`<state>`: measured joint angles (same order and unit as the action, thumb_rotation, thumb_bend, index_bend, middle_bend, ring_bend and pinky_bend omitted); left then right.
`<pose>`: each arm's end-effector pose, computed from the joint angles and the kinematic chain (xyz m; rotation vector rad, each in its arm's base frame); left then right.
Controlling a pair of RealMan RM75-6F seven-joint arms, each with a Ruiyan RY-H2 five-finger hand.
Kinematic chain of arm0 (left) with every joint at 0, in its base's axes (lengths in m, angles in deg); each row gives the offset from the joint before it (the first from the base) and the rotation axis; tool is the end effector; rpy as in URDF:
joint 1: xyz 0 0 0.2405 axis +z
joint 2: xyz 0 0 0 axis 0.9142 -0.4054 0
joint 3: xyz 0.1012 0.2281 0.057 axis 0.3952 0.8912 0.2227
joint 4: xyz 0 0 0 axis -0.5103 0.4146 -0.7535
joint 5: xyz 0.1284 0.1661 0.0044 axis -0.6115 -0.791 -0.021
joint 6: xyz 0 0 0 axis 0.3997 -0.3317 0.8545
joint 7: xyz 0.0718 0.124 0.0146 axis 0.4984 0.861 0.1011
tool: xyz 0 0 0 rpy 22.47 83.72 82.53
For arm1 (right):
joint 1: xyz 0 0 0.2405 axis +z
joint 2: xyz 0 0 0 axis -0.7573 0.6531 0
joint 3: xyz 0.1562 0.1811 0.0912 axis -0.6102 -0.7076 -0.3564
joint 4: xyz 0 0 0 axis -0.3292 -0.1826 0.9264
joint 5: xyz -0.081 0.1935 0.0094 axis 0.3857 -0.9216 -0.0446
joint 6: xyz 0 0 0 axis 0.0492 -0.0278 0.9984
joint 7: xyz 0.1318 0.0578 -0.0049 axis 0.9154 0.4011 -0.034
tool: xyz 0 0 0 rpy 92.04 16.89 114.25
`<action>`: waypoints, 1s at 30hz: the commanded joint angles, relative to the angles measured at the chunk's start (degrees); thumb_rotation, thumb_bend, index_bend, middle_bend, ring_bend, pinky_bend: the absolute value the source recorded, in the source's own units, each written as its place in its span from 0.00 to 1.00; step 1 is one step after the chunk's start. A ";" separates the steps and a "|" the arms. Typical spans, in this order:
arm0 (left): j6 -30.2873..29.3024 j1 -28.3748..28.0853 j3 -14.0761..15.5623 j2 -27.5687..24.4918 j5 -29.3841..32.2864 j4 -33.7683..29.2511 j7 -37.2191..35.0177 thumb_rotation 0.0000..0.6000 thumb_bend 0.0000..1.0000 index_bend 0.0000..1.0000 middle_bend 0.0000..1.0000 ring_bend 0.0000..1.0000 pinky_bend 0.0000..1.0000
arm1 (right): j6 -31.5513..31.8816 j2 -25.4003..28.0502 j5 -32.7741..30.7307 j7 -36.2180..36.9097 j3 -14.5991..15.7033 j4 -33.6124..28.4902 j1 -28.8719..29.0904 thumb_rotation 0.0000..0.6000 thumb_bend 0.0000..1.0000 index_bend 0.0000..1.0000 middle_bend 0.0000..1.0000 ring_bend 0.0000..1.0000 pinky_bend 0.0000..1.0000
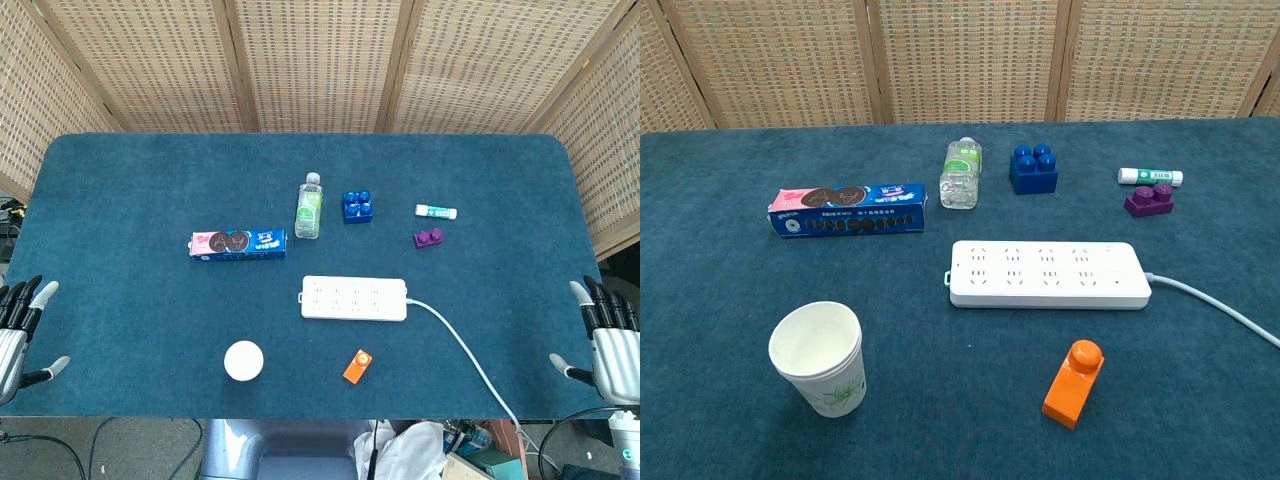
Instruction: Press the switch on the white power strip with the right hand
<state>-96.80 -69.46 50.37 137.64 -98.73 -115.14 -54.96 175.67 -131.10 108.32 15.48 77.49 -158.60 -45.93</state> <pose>-0.2978 0.1626 0.1690 -1.4424 -0.8219 -0.8445 -0.3109 -0.1799 0.1782 1.3359 -0.8288 0.8590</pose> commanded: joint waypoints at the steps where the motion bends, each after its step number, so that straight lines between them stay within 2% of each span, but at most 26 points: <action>1: 0.01 0.06 -0.05 -0.10 0.10 -0.07 -0.12 1.00 0.00 0.00 0.00 0.00 0.00 | 0.03 -0.02 0.04 -0.04 0.02 -0.02 -0.01 1.00 0.00 0.00 0.00 0.00 0.00; 7: -0.23 0.21 -0.14 -0.16 0.04 -0.17 -0.18 1.00 0.00 0.00 0.00 0.00 0.00 | 0.05 -0.12 0.39 -0.20 0.13 0.00 0.03 1.00 0.00 0.00 0.00 0.00 0.00; 9: -0.26 0.23 -0.14 -0.13 -0.06 -0.21 -0.09 1.00 0.00 0.00 0.00 0.00 0.00 | 0.17 -0.27 0.60 0.05 0.05 0.01 0.12 1.00 0.00 0.00 0.01 0.01 0.03; 10: -0.27 0.24 -0.13 -0.12 -0.11 -0.23 -0.03 1.00 0.00 0.00 0.00 0.00 0.00 | 0.44 -0.47 0.78 0.26 -0.15 0.12 0.20 1.00 0.00 0.00 0.06 0.08 0.11; 12: -0.30 0.28 -0.15 -0.08 -0.09 -0.22 0.03 1.00 0.00 0.00 0.00 0.00 0.00 | 0.96 -1.11 1.51 0.84 -0.61 0.62 0.61 1.00 0.01 0.00 0.26 0.30 0.38; 13: -0.35 0.30 -0.22 -0.05 0.00 -0.21 0.06 1.00 0.00 0.00 0.00 0.00 0.00 | 1.16 -1.51 2.26 1.22 -0.84 1.06 1.03 1.00 0.07 0.00 0.41 0.47 0.58; 14: -0.42 0.32 -0.33 0.01 0.13 -0.21 0.11 1.00 0.00 0.00 0.00 0.00 0.00 | 1.23 -2.09 3.54 1.90 -1.05 1.98 1.78 1.00 0.18 0.00 0.54 0.59 0.76; 15: -0.48 0.30 -0.45 0.08 0.22 -0.17 0.20 1.00 0.00 0.00 0.00 0.00 0.00 | 1.01 -2.45 4.39 2.44 -1.10 2.69 2.36 1.00 0.28 0.00 0.61 0.66 0.86; 16: -0.50 0.22 -0.65 0.26 0.35 -0.02 0.37 1.00 0.00 0.00 0.00 0.00 0.00 | 0.11 -2.83 5.84 3.55 -1.02 3.62 3.53 1.00 0.43 0.00 0.70 0.74 0.95; 17: -0.47 0.10 -0.84 0.50 0.44 0.20 0.64 1.00 0.00 0.00 0.00 0.00 0.00 | -1.60 -2.91 6.90 5.21 -0.80 4.11 4.88 1.00 0.57 0.00 0.75 0.79 0.99; 18: -0.42 0.02 -0.95 0.67 0.52 0.33 0.81 1.00 0.00 0.00 0.00 0.00 0.00 | -3.00 -2.75 7.19 6.38 -0.62 4.12 5.71 1.00 0.64 0.01 0.78 0.82 1.00; 20: -0.14 -0.22 -1.26 1.19 0.90 0.53 1.38 1.00 0.00 0.00 0.00 0.00 0.00 | -9.61 -1.22 7.52 10.69 0.22 2.44 9.06 1.00 0.77 0.06 0.82 0.86 1.00; 22: 0.26 -0.44 -1.53 1.51 1.46 0.53 1.96 1.00 0.00 0.00 0.00 0.00 0.00 | -14.88 -0.11 8.07 14.55 0.38 1.40 12.36 1.00 0.82 0.13 0.83 0.86 1.00; 25: 0.85 -0.73 -2.03 1.87 2.62 0.45 2.85 1.00 0.00 0.00 0.00 0.00 0.00 | -21.58 -0.16 8.84 16.63 0.06 2.19 17.29 1.00 0.84 0.19 0.84 0.87 1.00; 30: 1.84 -1.46 -2.80 2.58 3.86 0.82 3.75 1.00 0.00 0.00 0.00 0.00 0.00 | -29.80 -2.92 8.57 15.27 -0.41 3.69 23.18 1.00 0.85 0.19 0.84 0.87 1.00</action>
<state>-95.14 -70.77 47.68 140.07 -95.03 -114.44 -51.36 150.47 -132.56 116.53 30.10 77.28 -155.74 -26.55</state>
